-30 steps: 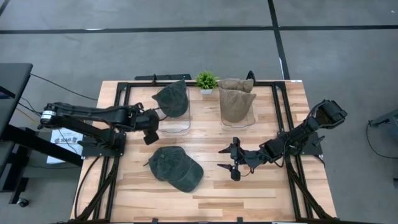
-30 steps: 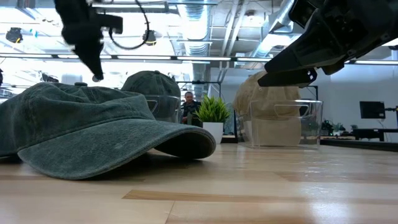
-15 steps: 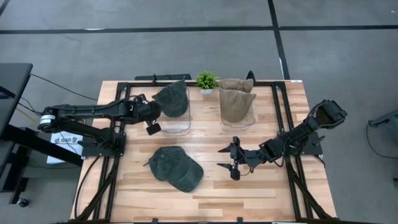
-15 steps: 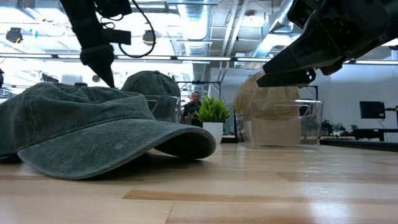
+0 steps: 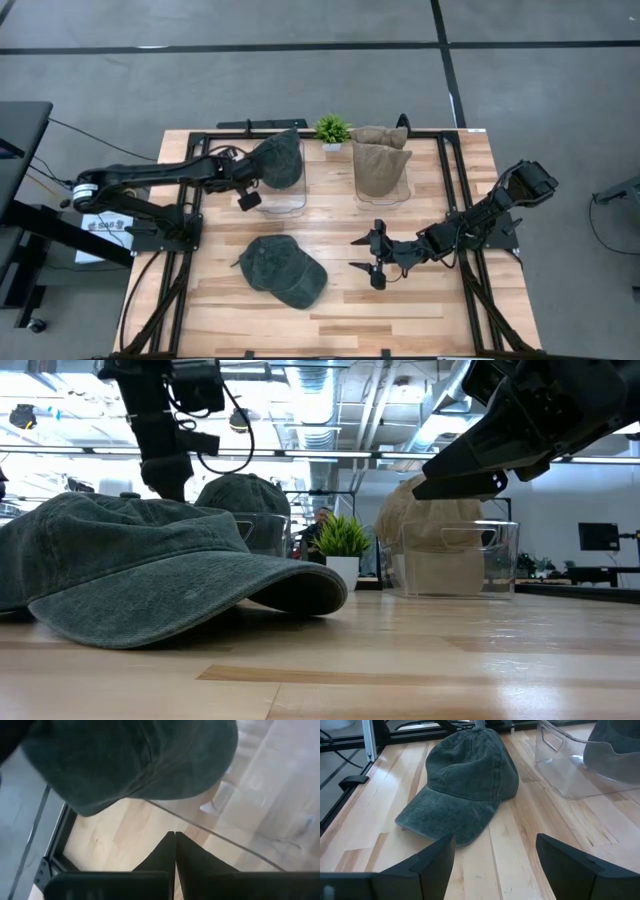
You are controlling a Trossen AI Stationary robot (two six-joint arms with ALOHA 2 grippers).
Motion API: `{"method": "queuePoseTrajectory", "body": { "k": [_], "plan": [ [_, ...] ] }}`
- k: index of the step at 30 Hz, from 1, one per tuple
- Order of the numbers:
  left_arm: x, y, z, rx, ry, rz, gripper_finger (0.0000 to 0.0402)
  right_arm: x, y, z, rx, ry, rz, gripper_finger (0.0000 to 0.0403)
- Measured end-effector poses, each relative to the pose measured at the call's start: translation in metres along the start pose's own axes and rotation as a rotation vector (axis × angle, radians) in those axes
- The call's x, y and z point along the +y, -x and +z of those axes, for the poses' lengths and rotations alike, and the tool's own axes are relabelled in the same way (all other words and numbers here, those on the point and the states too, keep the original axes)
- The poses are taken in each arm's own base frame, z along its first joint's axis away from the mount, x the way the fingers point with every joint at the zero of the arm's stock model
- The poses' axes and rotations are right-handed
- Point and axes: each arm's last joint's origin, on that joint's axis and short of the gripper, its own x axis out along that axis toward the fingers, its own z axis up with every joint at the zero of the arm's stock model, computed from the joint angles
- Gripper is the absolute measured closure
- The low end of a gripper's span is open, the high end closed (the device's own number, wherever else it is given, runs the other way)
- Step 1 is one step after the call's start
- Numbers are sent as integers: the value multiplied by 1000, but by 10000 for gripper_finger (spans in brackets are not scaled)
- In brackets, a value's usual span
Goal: Pick & Place hat
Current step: Put the right black cap into the left transparent container
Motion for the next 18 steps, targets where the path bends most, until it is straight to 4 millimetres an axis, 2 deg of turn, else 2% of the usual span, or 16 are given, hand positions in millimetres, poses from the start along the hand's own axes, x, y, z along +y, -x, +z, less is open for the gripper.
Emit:
{"method": "queuePoseTrajectory", "body": {
  "k": [9,18],
  "plan": [
    [0,-20,9,23,-39,19,395,0,0,0,0,0,0,132],
    [5,-22,12,17,-73,156,395,0,0,0,0,0,0,132]
  ]
}}
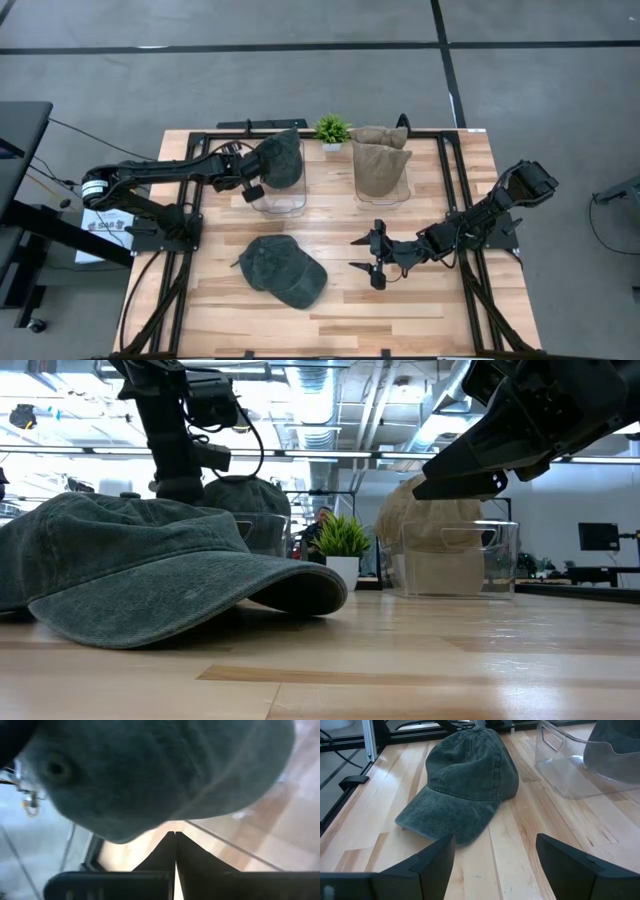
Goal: Pick & Place hat
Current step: Put the right black cap into the left transparent container
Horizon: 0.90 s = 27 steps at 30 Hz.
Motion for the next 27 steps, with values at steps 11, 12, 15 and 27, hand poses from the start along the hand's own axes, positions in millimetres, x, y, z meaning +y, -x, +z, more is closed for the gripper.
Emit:
{"method": "queuePoseTrajectory", "body": {
  "k": [11,12,15,27],
  "plan": [
    [3,1,11,-86,-59,79,395,0,0,0,0,0,0,132],
    [4,1,12,-94,-60,89,395,0,0,0,0,0,0,132],
    [5,1,15,-123,-73,106,395,0,0,0,0,0,0,132],
    [16,-4,19,-142,-19,134,395,0,0,0,0,0,0,132]
  ]
}}
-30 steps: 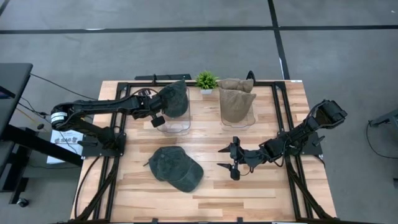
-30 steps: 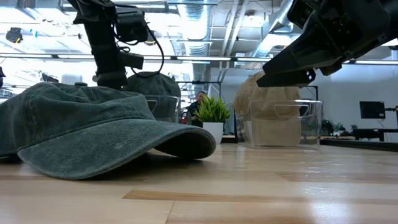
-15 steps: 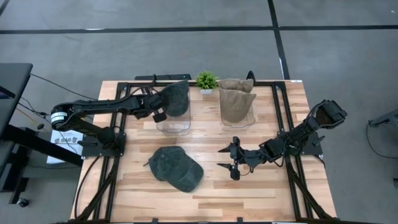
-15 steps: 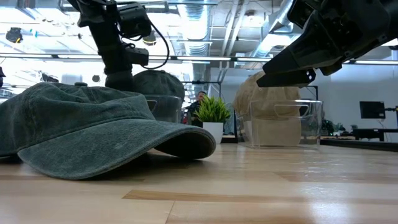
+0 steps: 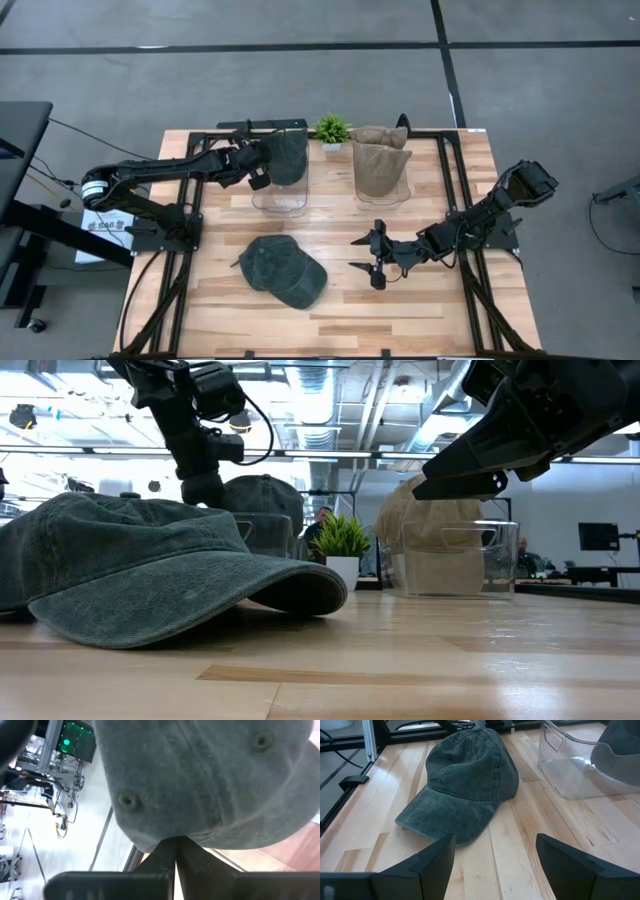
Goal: Pick & Place hat
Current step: Put the right black cap into the left transparent container, then put the black cap into the left transparent container
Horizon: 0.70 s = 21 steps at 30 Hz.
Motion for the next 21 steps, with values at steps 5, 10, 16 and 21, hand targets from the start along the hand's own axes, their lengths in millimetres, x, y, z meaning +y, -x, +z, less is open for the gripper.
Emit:
{"method": "queuePoseTrajectory", "body": {
  "k": [5,10,16,21],
  "plan": [
    [1,-1,0,2,10,2,395,0,0,0,0,0,0,132],
    [2,0,-1,12,13,34,395,0,0,0,0,0,0,132],
    [6,6,-2,9,29,73,395,0,0,0,0,0,1,132],
    [11,20,-13,16,71,-1,395,0,0,0,1,0,2,132]
  ]
}}
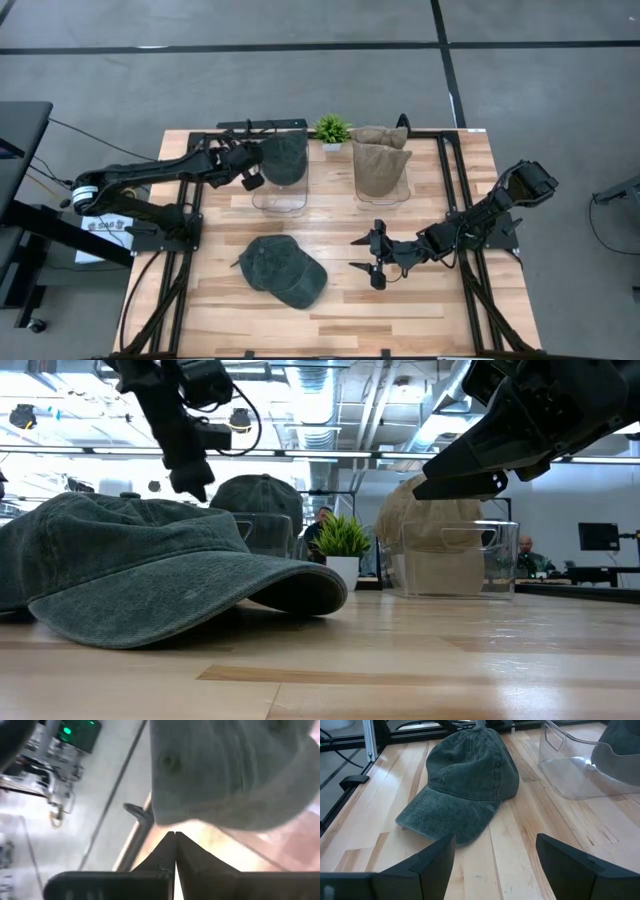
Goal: Pick & Place hat
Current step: Put the black cap into the left transparent container
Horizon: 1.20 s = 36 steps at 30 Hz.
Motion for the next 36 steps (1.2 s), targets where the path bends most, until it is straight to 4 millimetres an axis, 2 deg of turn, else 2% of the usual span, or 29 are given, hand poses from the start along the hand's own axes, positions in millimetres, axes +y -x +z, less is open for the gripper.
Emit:
{"method": "queuePoseTrajectory", "body": {
  "k": [7,12,17,21,28,32,36],
  "plan": [
    [13,26,-15,-54,197,-188,395,0,0,0,0,0,0,132],
    [17,47,-20,-140,365,-508,395,0,0,0,0,1,0,132],
    [9,70,-21,-211,375,-801,395,0,0,0,0,41,-1,132],
    [-12,89,-20,-272,336,-909,395,0,0,0,0,71,-1,132],
    [-74,109,-32,-460,284,-1139,395,-1,-3,-2,12,92,-8,132],
    [-99,119,-45,-580,290,-1186,395,-5,-14,-13,51,43,-39,132],
    [-114,127,-59,-669,313,-1199,395,-11,-30,-27,80,32,-72,132]
  ]
}}
